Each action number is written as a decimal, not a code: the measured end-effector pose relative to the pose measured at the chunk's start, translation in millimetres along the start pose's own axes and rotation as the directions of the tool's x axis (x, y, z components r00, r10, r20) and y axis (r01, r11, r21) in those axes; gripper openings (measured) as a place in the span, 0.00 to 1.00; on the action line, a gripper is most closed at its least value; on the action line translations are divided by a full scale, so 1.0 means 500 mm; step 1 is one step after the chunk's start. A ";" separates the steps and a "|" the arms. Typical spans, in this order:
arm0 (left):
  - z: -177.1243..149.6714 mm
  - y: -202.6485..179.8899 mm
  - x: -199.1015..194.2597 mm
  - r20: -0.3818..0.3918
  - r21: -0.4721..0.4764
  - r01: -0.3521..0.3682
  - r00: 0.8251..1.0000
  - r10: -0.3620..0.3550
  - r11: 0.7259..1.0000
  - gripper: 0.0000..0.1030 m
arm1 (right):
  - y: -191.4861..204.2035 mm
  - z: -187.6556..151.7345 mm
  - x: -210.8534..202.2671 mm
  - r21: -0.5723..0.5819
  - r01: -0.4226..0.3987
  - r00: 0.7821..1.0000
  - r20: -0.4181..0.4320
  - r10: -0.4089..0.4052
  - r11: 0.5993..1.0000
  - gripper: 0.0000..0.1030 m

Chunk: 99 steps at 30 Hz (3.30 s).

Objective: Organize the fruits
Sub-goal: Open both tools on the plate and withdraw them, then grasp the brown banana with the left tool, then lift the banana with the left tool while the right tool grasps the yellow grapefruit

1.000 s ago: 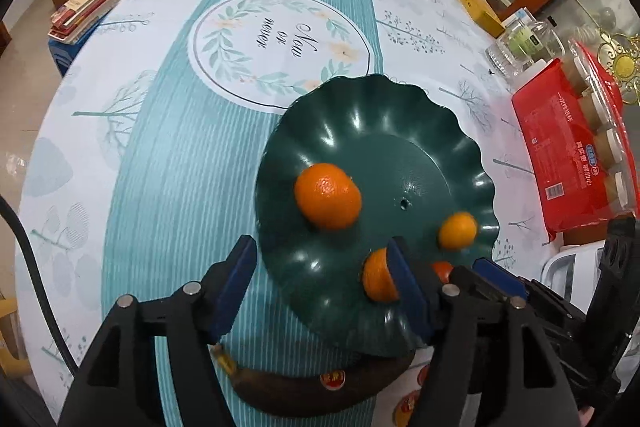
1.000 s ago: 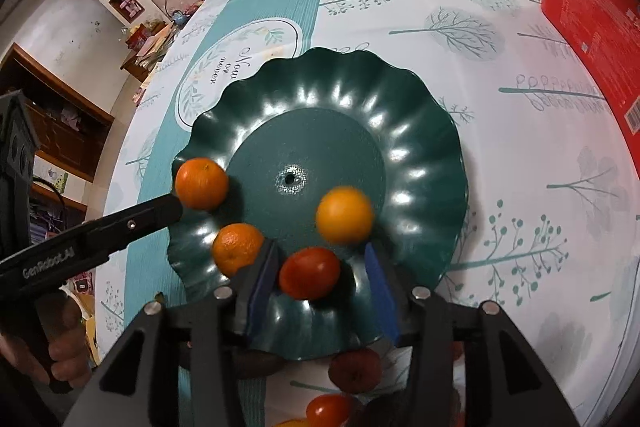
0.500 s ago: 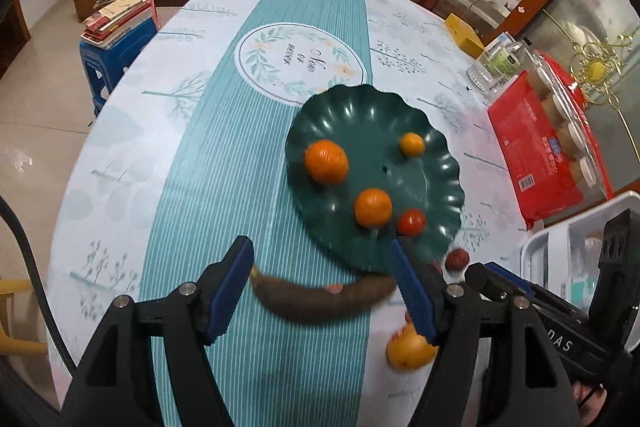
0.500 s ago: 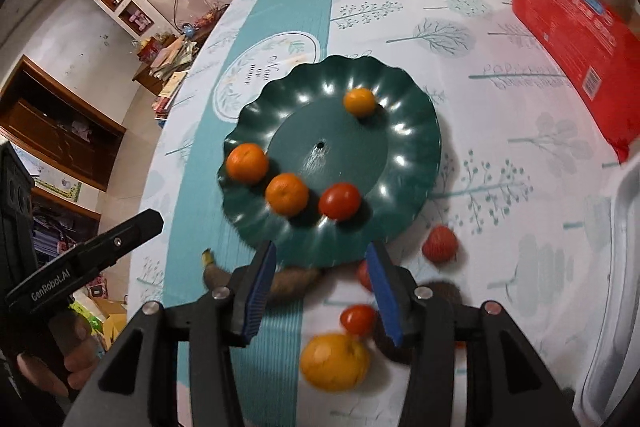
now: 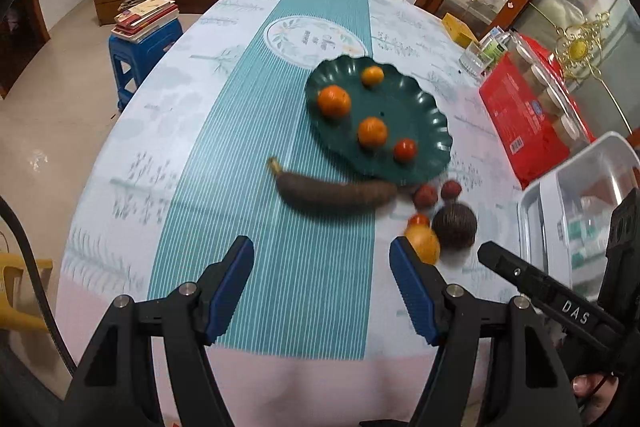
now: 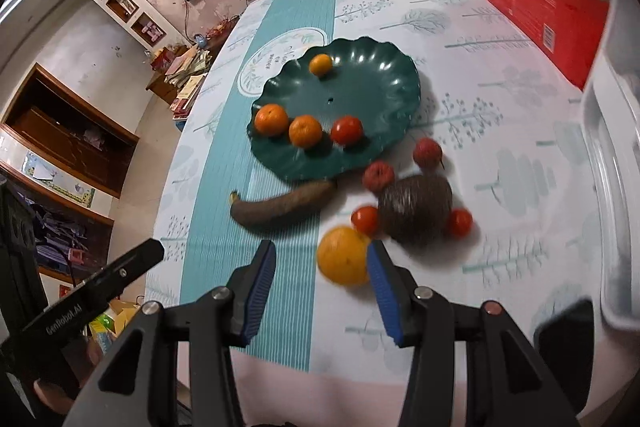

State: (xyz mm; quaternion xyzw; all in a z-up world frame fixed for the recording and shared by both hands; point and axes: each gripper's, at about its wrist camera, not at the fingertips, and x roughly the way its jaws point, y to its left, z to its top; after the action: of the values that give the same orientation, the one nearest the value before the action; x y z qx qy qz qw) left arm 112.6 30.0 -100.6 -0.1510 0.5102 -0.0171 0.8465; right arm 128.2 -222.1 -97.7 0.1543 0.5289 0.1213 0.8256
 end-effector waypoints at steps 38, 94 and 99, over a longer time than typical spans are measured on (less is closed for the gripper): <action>-0.015 0.074 0.067 -0.166 0.366 0.128 0.984 -0.070 0.922 0.67 | 0.065 -0.160 0.089 0.167 0.206 0.976 0.042 -0.215 0.964 0.46; 0.122 -0.127 0.413 -0.306 0.719 0.167 0.948 0.091 0.674 0.73 | 0.031 -0.057 0.238 -0.132 0.308 0.942 0.178 -0.284 0.942 0.64; 0.117 -0.122 0.402 -0.286 0.730 0.181 0.957 0.053 0.659 0.67 | 0.026 -0.055 0.238 -0.122 0.316 0.937 0.193 -0.289 0.941 0.63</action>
State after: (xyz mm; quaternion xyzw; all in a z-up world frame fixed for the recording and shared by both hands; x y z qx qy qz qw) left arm 267.2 -51.2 -231.0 0.1968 0.5672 -0.2770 0.7502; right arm 151.8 -163.2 -202.9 0.0179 0.4621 0.0184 0.8864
